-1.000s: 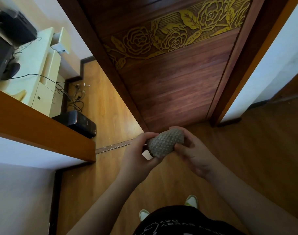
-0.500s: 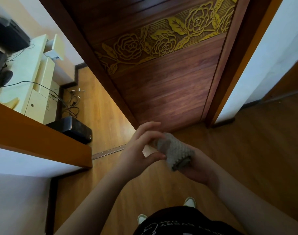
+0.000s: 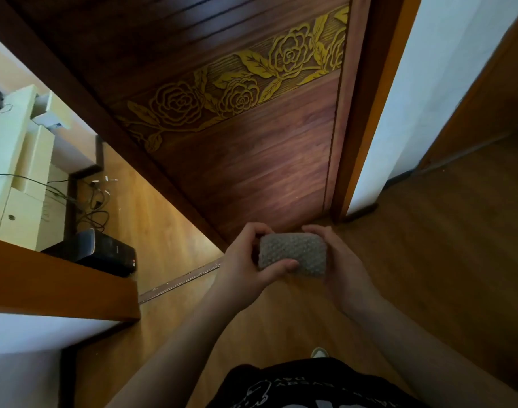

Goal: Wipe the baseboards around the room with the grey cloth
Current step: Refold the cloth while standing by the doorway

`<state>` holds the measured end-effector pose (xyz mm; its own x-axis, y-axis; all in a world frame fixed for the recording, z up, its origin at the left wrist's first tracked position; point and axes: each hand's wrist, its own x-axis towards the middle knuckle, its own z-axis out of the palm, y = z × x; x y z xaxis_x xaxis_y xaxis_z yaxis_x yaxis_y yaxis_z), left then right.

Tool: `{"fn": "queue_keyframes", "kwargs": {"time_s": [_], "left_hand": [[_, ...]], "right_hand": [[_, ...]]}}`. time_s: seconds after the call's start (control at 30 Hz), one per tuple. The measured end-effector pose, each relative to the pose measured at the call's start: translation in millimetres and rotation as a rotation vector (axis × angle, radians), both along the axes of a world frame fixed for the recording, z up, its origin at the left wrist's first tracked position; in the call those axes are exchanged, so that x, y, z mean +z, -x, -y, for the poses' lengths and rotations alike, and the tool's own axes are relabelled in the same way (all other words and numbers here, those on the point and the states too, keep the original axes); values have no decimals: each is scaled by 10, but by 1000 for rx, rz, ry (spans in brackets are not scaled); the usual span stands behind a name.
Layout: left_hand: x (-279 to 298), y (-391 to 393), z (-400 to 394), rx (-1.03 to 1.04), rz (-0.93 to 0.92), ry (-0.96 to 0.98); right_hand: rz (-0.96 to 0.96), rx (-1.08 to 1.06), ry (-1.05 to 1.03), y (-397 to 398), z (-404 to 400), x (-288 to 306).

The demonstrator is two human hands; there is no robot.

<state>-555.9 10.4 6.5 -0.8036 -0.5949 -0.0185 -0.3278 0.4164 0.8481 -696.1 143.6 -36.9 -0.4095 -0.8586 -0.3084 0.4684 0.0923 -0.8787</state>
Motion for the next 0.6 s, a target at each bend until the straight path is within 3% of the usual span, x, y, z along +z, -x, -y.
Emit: {"fn": "queue_keyframes", "kwargs": {"time_s": [0.07, 0.2, 0.6], "left_hand": [[-5, 95, 61, -1, 8, 53], [24, 270, 122, -58, 24, 27], [-26, 805, 948, -384, -32, -189]], "right_hand": [[-64, -58, 43, 73, 39, 89], [-370, 26, 88, 157, 86, 65], [-425, -316, 17, 366, 569, 36]]}}
